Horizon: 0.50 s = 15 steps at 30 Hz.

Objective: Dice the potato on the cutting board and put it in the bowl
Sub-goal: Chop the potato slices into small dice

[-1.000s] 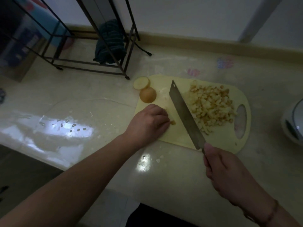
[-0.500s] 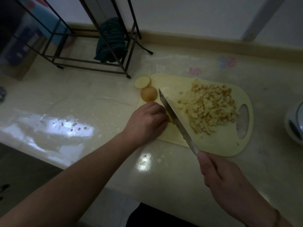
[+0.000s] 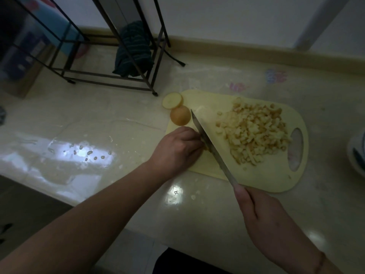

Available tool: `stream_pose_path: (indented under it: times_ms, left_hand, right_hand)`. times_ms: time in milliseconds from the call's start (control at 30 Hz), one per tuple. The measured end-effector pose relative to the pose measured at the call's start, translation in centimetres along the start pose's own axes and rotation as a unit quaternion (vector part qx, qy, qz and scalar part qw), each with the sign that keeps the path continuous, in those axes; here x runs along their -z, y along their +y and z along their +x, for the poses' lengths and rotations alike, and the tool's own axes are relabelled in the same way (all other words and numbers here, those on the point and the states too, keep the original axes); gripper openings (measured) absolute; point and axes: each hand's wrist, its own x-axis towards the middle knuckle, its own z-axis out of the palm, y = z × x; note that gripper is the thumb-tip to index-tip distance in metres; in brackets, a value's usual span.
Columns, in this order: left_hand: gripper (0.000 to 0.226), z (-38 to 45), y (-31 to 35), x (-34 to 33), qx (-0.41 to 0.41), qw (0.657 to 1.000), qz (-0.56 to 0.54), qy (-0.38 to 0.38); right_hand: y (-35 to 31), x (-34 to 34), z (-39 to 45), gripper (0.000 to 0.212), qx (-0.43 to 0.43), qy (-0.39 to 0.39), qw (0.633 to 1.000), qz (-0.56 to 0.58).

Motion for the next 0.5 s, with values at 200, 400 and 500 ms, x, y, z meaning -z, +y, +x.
stream_pose_path:
  times_ms: [200,400,500]
  left_hand:
    - [0.014,0.33,-0.25,-0.03,-0.021,1.0,0.009,0.0]
    - [0.017,0.37,-0.22,0.26,0.001,1.0,-0.023,-0.001]
    - [0.018,0.43,-0.05,0.27,0.018,0.999,-0.041,0.001]
  right_hand:
    - [-0.09,0.35,0.73,0.052,-0.003,-0.022,1.0,0.021]
    - [0.07,0.48,0.81,0.06,0.002,-0.023,0.999,0.031]
    - [0.52,0.26,0.82,0.062,-0.01,-0.033,0.998,0.053]
